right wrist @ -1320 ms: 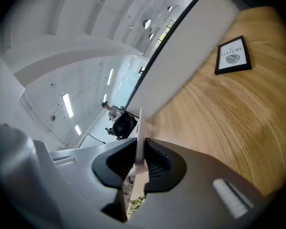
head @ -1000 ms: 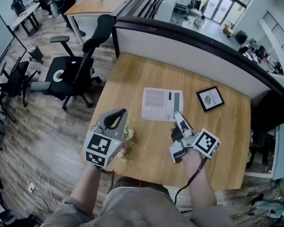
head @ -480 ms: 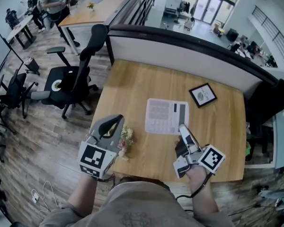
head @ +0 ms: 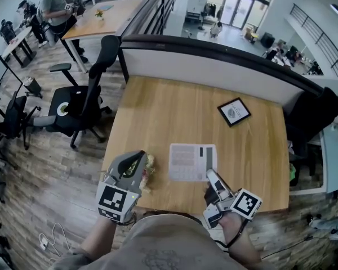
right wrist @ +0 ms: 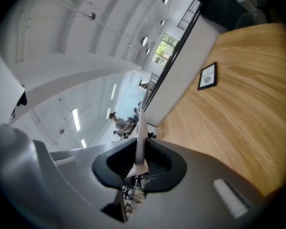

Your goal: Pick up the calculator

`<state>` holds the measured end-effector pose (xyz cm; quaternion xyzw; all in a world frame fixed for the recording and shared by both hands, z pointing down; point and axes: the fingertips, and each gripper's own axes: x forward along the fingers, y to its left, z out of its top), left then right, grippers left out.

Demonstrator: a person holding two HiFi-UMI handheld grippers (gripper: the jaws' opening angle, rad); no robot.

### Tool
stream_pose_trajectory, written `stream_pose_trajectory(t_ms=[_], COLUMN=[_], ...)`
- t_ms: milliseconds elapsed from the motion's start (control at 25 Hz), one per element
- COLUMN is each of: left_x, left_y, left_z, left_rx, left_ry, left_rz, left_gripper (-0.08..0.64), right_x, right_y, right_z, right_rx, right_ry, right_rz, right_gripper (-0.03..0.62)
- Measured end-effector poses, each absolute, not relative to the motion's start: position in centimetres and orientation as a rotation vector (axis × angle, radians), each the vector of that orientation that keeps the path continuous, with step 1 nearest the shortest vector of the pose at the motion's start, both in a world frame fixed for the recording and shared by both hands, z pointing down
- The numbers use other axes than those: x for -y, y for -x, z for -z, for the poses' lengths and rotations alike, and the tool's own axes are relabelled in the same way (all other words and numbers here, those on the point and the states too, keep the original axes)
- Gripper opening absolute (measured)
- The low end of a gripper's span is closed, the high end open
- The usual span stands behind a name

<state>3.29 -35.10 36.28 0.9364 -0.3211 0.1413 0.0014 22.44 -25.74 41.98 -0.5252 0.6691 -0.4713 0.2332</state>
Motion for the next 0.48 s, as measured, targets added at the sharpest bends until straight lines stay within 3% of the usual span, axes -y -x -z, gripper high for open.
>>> stream_pose_trajectory(t_ms=[480], left_x=[35.8], left_y=[-2.7], left_z=[-35.1], left_rx=[1.06], left_ry=[-2.953], left_rz=[-0.403], left_gripper=[0.002], right_x=[25.9], right_y=[-21.9], right_z=[-41.4], right_rx=[-1.817], right_ry=[1.421], right_rz=[1.296], right_gripper=[0.057])
